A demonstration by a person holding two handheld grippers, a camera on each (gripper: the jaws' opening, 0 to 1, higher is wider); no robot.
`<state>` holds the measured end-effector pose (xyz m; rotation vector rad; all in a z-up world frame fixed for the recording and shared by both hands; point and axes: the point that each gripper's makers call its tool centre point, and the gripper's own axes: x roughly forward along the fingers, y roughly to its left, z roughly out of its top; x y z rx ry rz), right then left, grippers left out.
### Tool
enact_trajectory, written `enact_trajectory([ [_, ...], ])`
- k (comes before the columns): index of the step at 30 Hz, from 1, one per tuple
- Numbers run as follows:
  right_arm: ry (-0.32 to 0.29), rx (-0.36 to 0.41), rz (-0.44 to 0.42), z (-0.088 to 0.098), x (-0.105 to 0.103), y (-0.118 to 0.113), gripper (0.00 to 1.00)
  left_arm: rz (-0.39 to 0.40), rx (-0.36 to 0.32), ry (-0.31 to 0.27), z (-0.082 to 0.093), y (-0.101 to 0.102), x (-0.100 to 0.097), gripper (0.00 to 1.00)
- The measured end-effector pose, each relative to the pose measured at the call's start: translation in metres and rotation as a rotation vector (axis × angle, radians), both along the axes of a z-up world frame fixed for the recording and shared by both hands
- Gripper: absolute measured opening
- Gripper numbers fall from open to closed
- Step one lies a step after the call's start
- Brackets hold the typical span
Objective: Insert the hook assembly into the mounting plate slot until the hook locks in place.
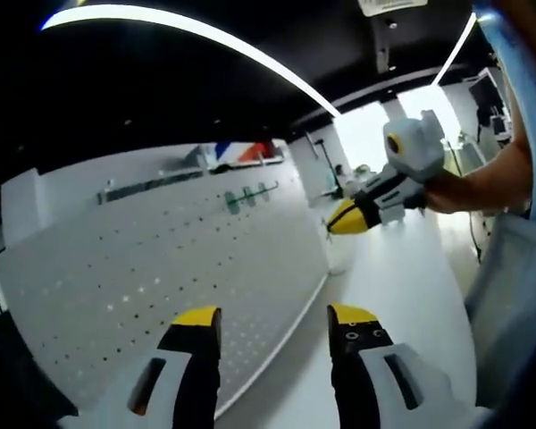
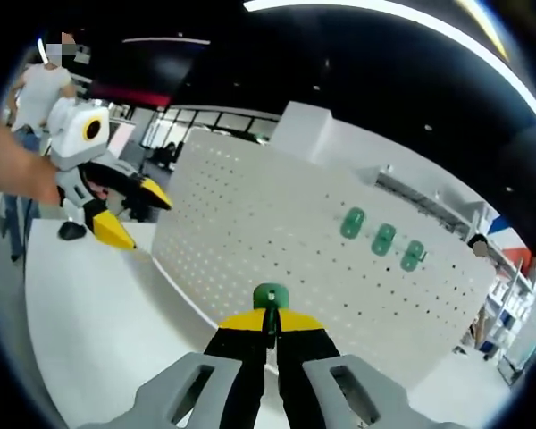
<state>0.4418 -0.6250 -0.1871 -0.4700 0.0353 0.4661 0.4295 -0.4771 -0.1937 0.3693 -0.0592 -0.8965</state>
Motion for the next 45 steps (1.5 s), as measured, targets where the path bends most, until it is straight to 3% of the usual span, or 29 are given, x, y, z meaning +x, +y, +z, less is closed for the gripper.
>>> enact_trajectory([
  [27,-0.033,0.055,-0.175,0.026,0.016,-0.078,0.01,0.028,-0.034,0.042,-0.008,0.017,-0.003,0.58],
  [45,-0.076,0.096,-0.244,0.051,0.040,-0.114,0.01,0.039,-0.046,0.045,-0.005,0.023,0.000,0.61],
])
